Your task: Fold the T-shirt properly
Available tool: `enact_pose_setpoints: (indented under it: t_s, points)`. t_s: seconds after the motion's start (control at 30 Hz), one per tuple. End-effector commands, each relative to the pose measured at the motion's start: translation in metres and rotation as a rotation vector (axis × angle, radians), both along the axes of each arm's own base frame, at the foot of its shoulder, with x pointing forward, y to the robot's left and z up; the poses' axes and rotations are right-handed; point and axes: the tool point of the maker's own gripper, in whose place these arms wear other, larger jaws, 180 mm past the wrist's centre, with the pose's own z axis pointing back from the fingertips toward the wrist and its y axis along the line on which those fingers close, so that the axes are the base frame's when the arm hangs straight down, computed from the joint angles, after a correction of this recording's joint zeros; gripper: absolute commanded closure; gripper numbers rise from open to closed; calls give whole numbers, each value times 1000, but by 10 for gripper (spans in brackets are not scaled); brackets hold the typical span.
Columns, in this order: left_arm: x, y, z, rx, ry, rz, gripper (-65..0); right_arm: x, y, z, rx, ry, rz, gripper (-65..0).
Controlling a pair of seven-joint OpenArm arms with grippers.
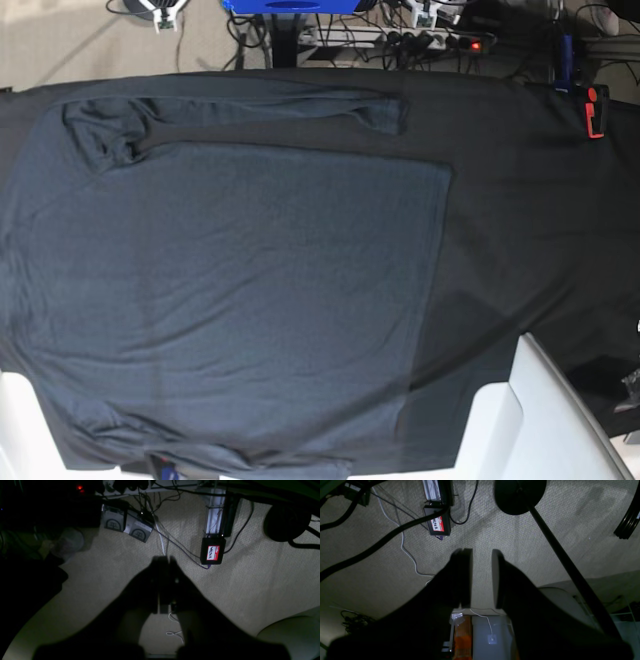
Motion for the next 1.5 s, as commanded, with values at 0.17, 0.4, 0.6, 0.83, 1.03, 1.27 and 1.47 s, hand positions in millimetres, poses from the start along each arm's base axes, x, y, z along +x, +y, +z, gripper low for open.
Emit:
enact_pose_setpoints:
  t_s: [0.17, 0.4, 0.6, 0.83, 1.03, 1.27, 1.47]
  points:
    - [-7, 3, 1, 8, 6, 3, 0, -18, -1, 2, -8, 28, -4, -56]
    - [-8, 3, 1, 8, 6, 4, 0, -22, -1, 3, -8, 36, -5, 0]
    - [-9, 3, 1, 8, 8, 4, 0, -25, -1, 3, -8, 36, -5, 0]
    - [-13, 3, 2, 8, 14, 4, 0, -26, -2, 4, -9, 36, 2, 0]
    - [-15, 3, 4, 7, 1, 4, 0, -27, -3, 4, -11, 42, 3, 0]
    - [2, 2, 54, -11, -344, -7, 0, -35, -6, 10, -16, 1, 5, 0]
    - [30, 34, 118, 1, -593, 96, 0, -25, -9, 37, -23, -130, 22, 0]
